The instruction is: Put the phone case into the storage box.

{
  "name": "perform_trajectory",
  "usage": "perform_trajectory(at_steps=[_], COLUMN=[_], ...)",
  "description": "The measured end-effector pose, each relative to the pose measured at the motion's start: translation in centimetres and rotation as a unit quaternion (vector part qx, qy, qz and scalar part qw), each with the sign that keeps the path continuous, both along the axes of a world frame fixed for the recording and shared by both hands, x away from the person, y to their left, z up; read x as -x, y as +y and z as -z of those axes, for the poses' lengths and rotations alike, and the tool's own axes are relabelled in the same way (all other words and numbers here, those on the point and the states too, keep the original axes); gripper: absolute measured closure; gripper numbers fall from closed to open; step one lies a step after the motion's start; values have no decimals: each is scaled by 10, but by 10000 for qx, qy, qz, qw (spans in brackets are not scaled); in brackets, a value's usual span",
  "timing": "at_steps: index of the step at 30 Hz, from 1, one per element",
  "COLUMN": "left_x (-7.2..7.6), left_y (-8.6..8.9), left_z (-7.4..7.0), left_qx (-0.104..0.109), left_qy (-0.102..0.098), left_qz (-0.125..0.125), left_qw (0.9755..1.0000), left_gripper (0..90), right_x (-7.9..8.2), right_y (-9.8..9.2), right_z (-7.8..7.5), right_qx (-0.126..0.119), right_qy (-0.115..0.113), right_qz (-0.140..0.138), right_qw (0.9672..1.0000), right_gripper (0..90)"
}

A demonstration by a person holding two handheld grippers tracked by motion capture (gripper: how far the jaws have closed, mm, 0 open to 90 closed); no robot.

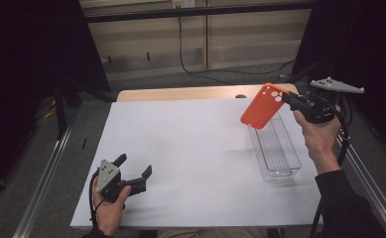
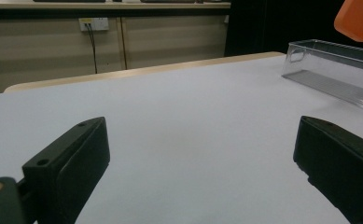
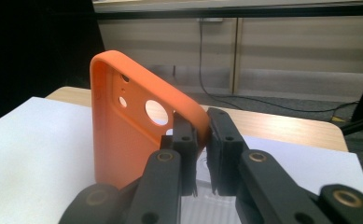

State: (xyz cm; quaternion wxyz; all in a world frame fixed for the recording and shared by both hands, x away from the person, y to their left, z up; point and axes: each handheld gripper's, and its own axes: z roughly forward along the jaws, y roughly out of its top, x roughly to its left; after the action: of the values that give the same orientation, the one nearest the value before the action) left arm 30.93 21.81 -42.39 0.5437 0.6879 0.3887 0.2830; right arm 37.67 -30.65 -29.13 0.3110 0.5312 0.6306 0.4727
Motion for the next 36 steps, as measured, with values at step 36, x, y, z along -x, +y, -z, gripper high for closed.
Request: perform_trajectory(at_steps=[36], left_x=[-1], left_y=[1], left_z=[-1], left_qx=[9], left_qy=[-10], left_qz=[13], left_qw=[10000], left_gripper=[37], right_x=[-43], right_y=[-23], right_z=[15], right_qx=[338], right_qy=[154], right_qz=[428], right_qw=[9984], right_gripper=[828])
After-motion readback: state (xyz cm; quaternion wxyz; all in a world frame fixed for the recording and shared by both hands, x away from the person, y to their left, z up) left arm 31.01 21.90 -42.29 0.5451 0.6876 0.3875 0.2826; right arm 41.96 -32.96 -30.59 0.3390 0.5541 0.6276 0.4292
